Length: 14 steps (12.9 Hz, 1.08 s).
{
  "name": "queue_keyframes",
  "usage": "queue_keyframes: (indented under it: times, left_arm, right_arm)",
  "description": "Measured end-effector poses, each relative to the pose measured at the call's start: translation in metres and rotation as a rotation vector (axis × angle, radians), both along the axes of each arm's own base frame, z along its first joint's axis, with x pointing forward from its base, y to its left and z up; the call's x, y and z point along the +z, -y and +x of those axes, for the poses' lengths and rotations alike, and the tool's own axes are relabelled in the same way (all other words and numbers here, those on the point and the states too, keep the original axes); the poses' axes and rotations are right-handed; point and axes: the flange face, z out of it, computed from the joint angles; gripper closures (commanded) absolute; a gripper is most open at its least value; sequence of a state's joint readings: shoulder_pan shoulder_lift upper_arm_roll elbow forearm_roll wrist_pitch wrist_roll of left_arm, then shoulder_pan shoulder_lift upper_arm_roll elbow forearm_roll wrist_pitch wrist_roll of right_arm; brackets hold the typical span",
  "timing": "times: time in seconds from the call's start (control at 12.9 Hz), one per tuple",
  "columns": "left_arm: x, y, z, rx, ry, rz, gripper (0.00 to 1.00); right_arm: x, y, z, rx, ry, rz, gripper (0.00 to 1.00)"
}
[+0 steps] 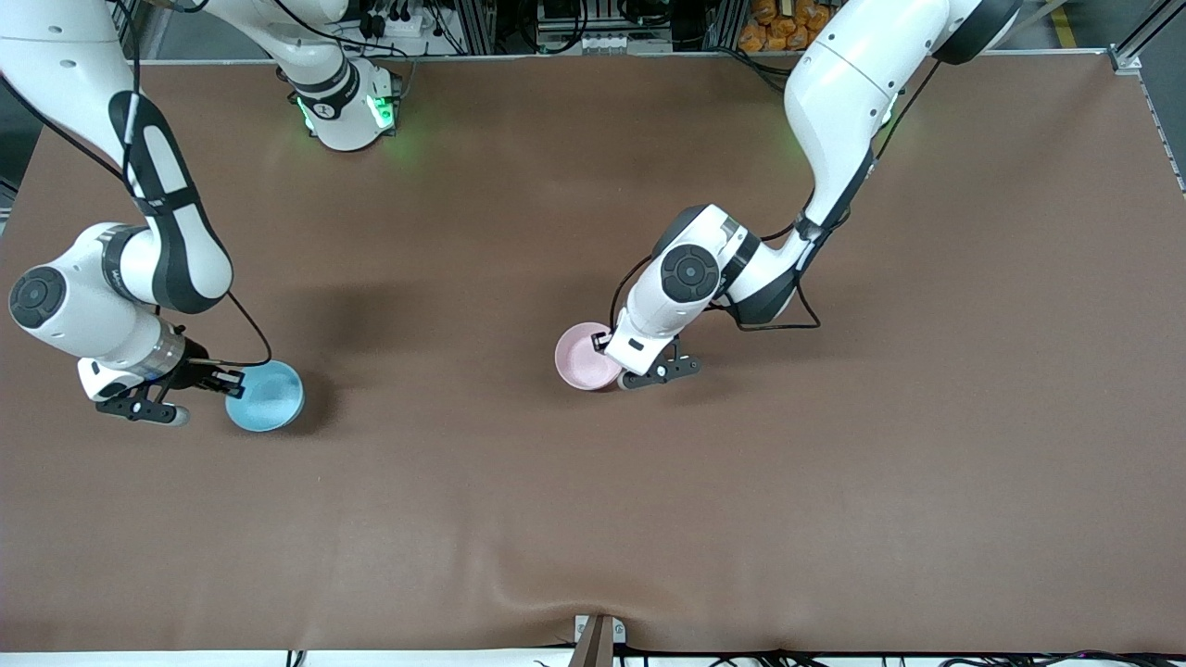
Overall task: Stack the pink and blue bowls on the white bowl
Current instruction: 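Lift the blue bowl while the left gripper withdraws from the stack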
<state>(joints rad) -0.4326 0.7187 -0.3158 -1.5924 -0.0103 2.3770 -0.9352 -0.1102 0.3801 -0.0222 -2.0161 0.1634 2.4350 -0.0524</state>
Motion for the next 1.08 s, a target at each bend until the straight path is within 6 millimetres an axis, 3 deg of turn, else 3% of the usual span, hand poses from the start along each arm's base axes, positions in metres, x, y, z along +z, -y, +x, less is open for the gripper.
queue_keyframes:
  times: [0.23, 0.39, 0.85, 1.0, 1.08]
  left_arm:
    - [0.010, 0.000, 0.004, 0.014, 0.007, -0.005, 0.00]
    - [0.032, -0.004, 0.007, 0.011, -0.002, 0.014, 0.00]
    - [0.152, -0.052, 0.017, 0.010, 0.037, 0.125, 0.00]
    - [0.195, -0.090, 0.027, -0.026, 0.059, 0.146, 0.00]
    - [0.216, -0.117, 0.033, -0.061, 0.069, 0.155, 0.00]
  right_arm:
    - [0.013, -0.026, 0.000, -0.039, -0.007, 0.098, 1.00]
    - [0.021, -0.053, 0.000, -0.040, -0.002, 0.134, 1.00]
    - [0.054, -0.178, -0.009, -0.148, -0.014, 0.185, 1.00]
    - [0.061, -0.221, -0.014, -0.200, 0.008, 0.196, 1.00]
    - [0.063, -0.232, -0.016, -0.211, 0.018, 0.199, 1.00]
